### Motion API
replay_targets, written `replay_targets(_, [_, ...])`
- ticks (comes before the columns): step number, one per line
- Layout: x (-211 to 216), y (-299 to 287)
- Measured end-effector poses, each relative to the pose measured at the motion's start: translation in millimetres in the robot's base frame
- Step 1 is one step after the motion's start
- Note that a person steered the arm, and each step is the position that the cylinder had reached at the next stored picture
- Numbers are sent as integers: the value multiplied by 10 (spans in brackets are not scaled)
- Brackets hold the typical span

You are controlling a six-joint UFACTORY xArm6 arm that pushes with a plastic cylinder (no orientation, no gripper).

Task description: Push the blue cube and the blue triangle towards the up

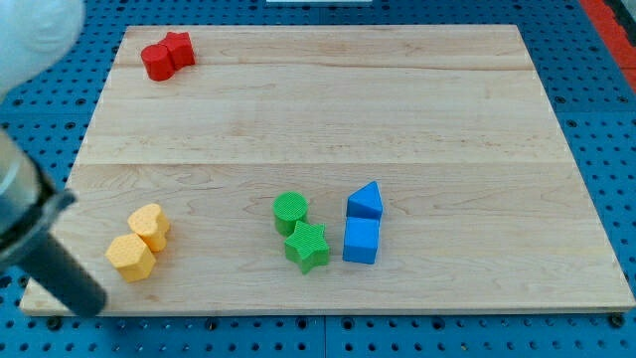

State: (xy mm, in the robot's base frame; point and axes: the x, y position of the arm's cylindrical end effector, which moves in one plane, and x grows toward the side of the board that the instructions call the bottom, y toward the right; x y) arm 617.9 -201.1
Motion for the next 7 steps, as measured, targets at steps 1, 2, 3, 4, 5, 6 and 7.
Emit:
replay_targets(1, [1, 767])
replay_targets(2, [-92, 1181])
replay_targets(3, [-191, 1451])
replay_targets(4, [-190, 1726])
replay_targets(5, [-190, 1728])
replay_targets(6, [-190, 1843])
replay_targets(7, [-190, 1961])
